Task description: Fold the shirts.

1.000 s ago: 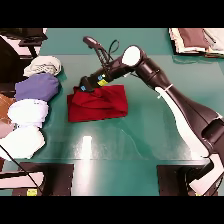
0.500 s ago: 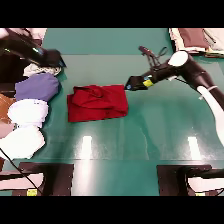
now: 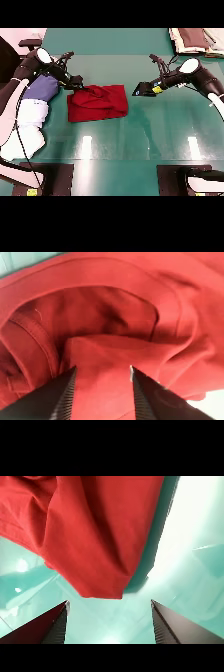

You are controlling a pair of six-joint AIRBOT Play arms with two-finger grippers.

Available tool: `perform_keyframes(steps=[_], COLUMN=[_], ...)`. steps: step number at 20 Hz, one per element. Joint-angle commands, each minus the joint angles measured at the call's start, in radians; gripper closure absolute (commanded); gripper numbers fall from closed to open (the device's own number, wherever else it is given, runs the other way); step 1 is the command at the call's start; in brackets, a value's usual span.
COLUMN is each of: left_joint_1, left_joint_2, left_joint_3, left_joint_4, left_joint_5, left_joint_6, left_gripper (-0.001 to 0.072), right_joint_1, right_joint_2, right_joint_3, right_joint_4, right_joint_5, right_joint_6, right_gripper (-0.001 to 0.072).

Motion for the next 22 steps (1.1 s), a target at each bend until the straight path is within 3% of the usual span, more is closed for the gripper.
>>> perform_keyframes(steps=[1, 4, 13, 14, 15, 16, 22], left_joint_1=[-0.002, -0.002, -0.002, -0.002, -0.002, -0.002, -0.002], left_joint_2=[-0.018, -0.017, -0.017, -0.017, -0.017, -0.017, 0.095], left_joint_3=[-0.005, -0.005, -0.001, -0.001, -0.001, -0.001, -0.002], left_joint_4=[0.013, 0.083, 0.058, 0.054, 0.056, 0.055, 0.122], left_joint_5=[-0.025, -0.025, -0.015, -0.024, -0.033, -0.04, -0.105], left_joint_6=[0.003, -0.006, -0.006, -0.005, -0.005, -0.005, 0.008], left_gripper=[0.0292, 0.0292, 0.0294, 0.0382, 0.0588, 0.0682, 0.0684], right_joint_1=[0.002, 0.002, 0.006, 0.006, 0.006, 0.006, -0.034], right_joint_2=[0.004, 0.004, 0.004, 0.004, 0.004, 0.004, 0.038], right_joint_3=[-0.006, -0.006, -0.006, -0.006, -0.006, -0.006, -0.005], right_joint_4=[0.0, 0.0, 0.0, 0.0, 0.0, 0.0, -0.004], right_joint_5=[-0.001, 0.002, 0.008, 0.008, 0.008, 0.008, 0.024], right_joint_6=[0.0, 0.0, 0.0, 0.0, 0.0, 0.0, 0.0], right_gripper=[0.0121, 0.0122, 0.0142, 0.0142, 0.0142, 0.0142, 0.0143])
